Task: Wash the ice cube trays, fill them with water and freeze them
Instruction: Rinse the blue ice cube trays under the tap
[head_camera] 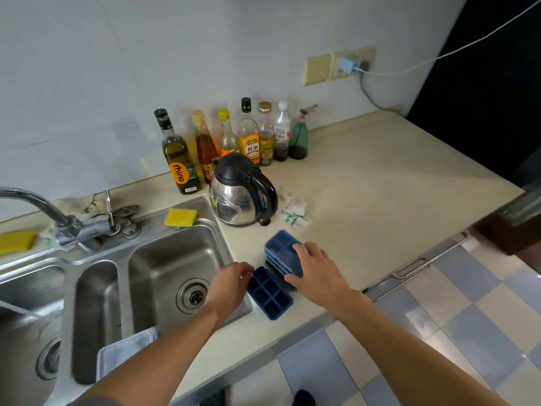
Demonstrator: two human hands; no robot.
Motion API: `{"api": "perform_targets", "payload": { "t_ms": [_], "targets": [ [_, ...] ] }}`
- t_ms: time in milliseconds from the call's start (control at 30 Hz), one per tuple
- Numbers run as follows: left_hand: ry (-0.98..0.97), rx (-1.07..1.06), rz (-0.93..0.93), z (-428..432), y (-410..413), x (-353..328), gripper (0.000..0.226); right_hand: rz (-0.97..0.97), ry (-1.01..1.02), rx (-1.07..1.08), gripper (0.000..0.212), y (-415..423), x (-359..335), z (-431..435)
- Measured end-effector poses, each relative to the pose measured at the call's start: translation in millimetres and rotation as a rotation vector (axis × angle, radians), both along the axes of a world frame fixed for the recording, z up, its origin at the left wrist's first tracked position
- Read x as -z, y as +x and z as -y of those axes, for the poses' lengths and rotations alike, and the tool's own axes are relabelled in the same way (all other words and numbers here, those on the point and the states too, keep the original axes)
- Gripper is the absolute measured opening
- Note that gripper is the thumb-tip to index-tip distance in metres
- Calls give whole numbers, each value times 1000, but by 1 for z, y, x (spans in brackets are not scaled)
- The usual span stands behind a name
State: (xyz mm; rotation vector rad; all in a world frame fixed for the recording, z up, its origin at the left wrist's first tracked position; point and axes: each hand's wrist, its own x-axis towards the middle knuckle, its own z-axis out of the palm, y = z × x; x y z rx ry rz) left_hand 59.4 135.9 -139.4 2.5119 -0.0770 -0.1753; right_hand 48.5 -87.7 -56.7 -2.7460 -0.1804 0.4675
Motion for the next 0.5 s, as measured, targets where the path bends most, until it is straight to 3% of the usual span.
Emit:
{"api": "perform_targets", "payload": {
  "t_ms": [233, 500],
  "targets": [
    [14, 42, 37, 3, 4, 7, 18, 38, 39, 56, 67, 0, 8, -2],
    [24, 82, -82, -4, 7, 17, 22, 41, 125, 143, 65, -2, 9, -10]
  ]
}}
